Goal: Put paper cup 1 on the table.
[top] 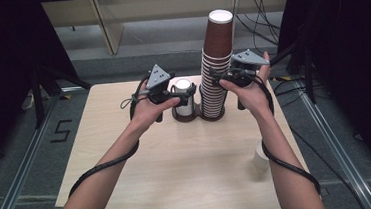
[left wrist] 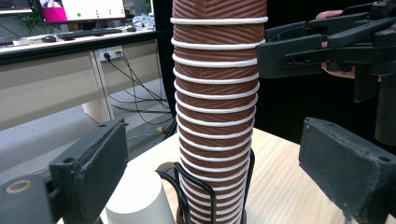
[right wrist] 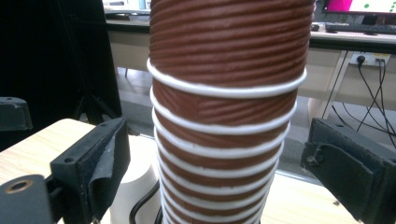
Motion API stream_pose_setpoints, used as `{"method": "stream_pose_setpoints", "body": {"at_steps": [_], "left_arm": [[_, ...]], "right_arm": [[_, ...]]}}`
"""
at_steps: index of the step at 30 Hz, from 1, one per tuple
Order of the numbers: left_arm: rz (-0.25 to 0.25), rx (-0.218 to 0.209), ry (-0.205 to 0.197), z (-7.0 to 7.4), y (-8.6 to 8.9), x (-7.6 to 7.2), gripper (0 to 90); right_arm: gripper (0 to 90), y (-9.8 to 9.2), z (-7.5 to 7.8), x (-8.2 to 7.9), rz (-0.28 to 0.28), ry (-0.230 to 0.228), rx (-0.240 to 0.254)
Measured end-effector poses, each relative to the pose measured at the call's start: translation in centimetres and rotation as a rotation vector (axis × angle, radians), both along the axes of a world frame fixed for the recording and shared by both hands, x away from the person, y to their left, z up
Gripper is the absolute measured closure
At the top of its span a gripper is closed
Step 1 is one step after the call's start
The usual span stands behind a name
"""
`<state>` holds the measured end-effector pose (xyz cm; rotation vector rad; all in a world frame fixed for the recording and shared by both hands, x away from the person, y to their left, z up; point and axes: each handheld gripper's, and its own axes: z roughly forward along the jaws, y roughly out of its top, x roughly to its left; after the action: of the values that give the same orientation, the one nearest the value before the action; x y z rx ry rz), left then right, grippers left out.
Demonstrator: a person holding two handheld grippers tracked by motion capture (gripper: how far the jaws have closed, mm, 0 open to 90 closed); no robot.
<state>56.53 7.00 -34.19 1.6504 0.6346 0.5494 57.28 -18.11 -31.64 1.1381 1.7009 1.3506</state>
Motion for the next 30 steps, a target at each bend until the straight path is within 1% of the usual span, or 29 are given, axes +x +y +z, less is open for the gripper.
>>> {"method": "stream_pose_setpoints", "body": {"at_steps": [1,2,3,5,7,8,9,10,11,12,16,17,18,19,20,22,24,27,28,30], "left_arm": [[0.001,0.001,-0.001,0.0,0.0,0.0,8.1],[0.002,-0.001,0.000,0.0,0.0,0.1,8.1],[0.003,0.000,-0.001,0.0,0.1,0.1,8.0],[0.004,-0.001,0.003,0.0,0.1,0.2,7.9],[0.006,-0.003,0.002,0.0,0.1,0.2,7.9],[0.007,-0.007,0.002,0.1,0.1,0.2,7.8],[0.007,-0.005,0.001,0.2,0.1,0.3,7.7],[0.006,-0.003,0.000,0.2,0.2,0.3,7.7],[0.007,-0.006,0.000,0.3,0.2,0.3,7.7],[0.008,-0.009,-0.001,0.4,0.1,0.3,7.7],[0.007,-0.004,-0.004,0.5,0.2,0.4,7.7],[0.007,-0.005,-0.004,0.5,0.2,0.4,7.7],[0.008,-0.006,-0.004,0.6,0.2,0.4,7.7],[0.009,-0.011,-0.001,0.6,0.2,0.4,7.6],[0.009,-0.009,-0.002,0.6,0.2,0.4,7.6],[0.009,-0.006,-0.004,0.6,0.2,0.4,7.6],[0.009,-0.002,-0.006,0.7,0.2,0.5,7.6],[0.009,-0.005,-0.007,0.8,0.2,0.5,7.7],[0.009,-0.007,-0.007,0.9,0.2,0.5,7.7],[0.009,-0.002,-0.008,0.9,0.2,0.6,7.7]], "right_arm": [[7.8,0.1,0.1,0.1,-0.007,0.000,0.003],[7.6,0.1,0.1,0.1,-0.012,0.015,0.008],[7.7,0.0,0.1,0.2,-0.009,-0.002,-0.006],[7.6,0.1,0.1,0.4,-0.012,-0.004,-0.003],[7.7,0.3,0.1,0.6,-0.012,0.000,0.000],[7.6,0.4,0.2,0.5,-0.015,0.013,0.008],[7.7,0.4,0.2,0.7,-0.009,-0.001,-0.002],[7.7,0.5,0.2,0.8,-0.010,0.005,0.010],[7.6,0.5,0.2,1.0,-0.008,-0.003,0.003],[7.6,0.5,0.2,1.0,-0.010,0.006,0.006],[7.1,0.7,0.3,1.5,-0.011,-0.010,0.005],[7.0,0.7,0.4,1.5,-0.013,-0.001,0.010],[7.1,0.7,0.4,1.6,-0.007,-0.007,0.014],[7.1,0.8,0.5,1.7,-0.012,-0.004,0.024],[7.1,0.7,0.5,1.7,-0.015,-0.008,0.007],[6.9,0.7,0.6,2.0,-0.014,-0.016,-0.001],[6.9,0.8,0.6,2.3,-0.022,-0.009,0.007],[6.8,0.8,0.6,2.6,-0.032,-0.015,0.008],[6.8,0.9,0.6,2.7,-0.029,-0.005,0.016],[5.8,1.0,0.6,2.9,-0.034,-0.006,0.009]]}}
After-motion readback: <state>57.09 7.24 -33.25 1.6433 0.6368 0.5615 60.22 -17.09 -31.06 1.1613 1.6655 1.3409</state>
